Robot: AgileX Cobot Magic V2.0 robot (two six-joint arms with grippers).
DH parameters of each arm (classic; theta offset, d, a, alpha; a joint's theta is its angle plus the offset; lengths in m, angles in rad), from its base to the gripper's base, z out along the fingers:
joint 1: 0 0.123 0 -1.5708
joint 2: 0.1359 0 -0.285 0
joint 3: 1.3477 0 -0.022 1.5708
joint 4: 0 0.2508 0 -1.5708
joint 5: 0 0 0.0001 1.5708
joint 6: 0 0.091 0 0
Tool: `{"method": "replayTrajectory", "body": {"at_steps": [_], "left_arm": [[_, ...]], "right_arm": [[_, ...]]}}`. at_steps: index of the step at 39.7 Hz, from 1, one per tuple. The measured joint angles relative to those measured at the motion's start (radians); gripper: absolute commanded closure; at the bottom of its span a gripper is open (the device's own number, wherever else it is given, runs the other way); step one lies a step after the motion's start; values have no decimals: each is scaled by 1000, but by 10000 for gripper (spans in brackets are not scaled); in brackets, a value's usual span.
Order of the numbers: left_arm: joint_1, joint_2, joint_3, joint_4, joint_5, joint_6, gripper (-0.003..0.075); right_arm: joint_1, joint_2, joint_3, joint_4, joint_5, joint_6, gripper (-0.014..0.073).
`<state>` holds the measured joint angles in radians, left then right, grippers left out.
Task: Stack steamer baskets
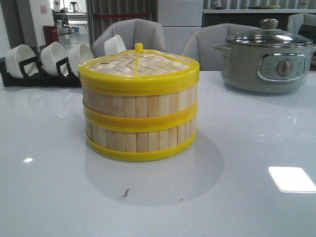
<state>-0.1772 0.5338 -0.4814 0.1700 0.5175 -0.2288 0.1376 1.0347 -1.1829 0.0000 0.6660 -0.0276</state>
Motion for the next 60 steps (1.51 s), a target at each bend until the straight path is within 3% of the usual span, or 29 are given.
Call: {"method": "replayTrajectory", "body": {"at_steps": [12,20,31,35,39,41,60], "left_arm": [[0,0,0,0,0,0,637],[0,0,0,0,0,0,637],[0,0,0,0,0,0,637],[0,0,0,0,0,0,637],[0,0,0,0,0,0,637],[0,0,0,0,0,0,637],[0,0,0,0,0,0,637]], "right_arm": [[-121,-468,460,0,-254,0,243],[-177,-699,688,0,-302,0,243],[-181,-878,917,0,-348,0,247],[-181,-890,960,0,-386,0,345],[-181,-890,967,0,-413,0,583],[-181,-890,967,0,-418,0,539],[-181,-890,967,0,-425,0,549]]}}
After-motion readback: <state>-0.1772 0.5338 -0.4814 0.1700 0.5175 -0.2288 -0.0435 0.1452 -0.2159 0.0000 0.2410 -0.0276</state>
